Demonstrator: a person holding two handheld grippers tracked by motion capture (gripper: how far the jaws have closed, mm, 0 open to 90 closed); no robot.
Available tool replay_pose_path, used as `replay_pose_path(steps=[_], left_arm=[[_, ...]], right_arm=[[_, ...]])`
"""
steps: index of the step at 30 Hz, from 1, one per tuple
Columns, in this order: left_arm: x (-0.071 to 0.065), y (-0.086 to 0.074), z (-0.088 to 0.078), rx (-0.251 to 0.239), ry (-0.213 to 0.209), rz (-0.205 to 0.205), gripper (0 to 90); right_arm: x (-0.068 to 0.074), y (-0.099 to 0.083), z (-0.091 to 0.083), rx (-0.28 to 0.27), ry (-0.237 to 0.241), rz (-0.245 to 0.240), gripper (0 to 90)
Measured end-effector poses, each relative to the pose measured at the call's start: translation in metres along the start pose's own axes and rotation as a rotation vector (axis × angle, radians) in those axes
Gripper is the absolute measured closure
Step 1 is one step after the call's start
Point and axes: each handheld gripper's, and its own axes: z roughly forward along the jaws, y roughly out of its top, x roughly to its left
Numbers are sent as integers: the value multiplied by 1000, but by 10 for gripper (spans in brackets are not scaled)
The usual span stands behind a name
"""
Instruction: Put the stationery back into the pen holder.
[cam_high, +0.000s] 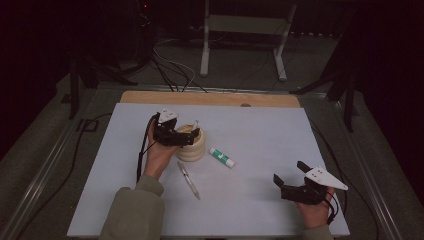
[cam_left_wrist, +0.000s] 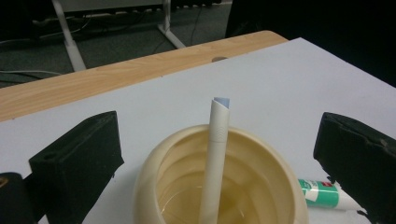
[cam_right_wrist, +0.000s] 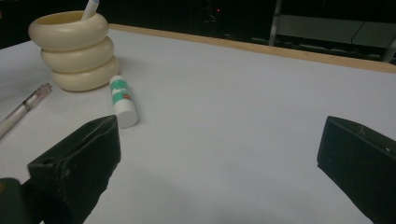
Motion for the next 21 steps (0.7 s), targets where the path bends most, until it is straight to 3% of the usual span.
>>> replay_pose_path(steps=[12, 21], left_arm=[[2, 0, -11, 2, 1, 4, 15], [8, -4, -27, -22, 8, 0, 15]], right_arm=[[0, 0, 0, 4, 0, 2, 0], [0, 0, 0, 4, -1, 2, 0]])
